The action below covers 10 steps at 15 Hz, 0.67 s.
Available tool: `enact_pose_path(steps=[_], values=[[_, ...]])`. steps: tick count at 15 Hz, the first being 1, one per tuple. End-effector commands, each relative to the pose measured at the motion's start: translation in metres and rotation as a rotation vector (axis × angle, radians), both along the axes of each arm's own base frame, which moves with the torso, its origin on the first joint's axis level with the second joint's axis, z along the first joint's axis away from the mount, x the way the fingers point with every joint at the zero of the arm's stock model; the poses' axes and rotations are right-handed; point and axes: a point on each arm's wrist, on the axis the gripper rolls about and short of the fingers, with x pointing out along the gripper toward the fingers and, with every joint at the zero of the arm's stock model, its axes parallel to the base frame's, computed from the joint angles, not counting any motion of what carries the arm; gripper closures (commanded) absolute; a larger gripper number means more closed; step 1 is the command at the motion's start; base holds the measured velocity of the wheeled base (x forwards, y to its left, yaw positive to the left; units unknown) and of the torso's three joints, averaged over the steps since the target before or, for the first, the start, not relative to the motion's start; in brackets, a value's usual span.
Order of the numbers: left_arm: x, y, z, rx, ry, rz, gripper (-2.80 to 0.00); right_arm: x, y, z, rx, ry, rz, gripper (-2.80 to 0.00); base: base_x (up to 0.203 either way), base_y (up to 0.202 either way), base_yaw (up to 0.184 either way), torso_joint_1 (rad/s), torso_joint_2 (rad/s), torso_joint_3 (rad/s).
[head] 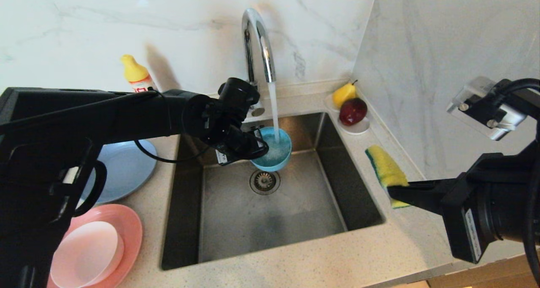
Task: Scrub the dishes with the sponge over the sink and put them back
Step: Wash the bowl
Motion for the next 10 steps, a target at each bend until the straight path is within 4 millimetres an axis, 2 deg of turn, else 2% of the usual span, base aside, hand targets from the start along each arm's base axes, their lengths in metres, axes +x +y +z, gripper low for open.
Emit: enact_pose_path(steps=[1,3,5,10], values=[[-0.011,0.007,0.012,0.006,-0.007,0.001,0.00,0.001,0.008,-0.006,-0.019,0.021,0.024,0.00,0.000,0.000,0.000,0.000,0.00,0.000],[-0.022,0.013,0.020,0.020,-0.016,0.008,0.00,0.000,0.012,-0.011,-0.033,0.036,0.040,0.00,0.000,0.000,0.000,0.000,0.00,0.000],[-0.030,0.023,0.025,0.113,-0.056,0.062,0.00,-0.002,0.013,-0.015,-0.036,0.053,0.063,0.00,0.000,0.000,0.000,0.000,0.00,0.000],[-0.062,0.045,0.063,0.118,-0.281,0.078,0.00,-0.002,0.022,-0.022,-0.007,0.124,0.107,0.00,0.000,0.000,0.000,0.000,0.00,0.000]])
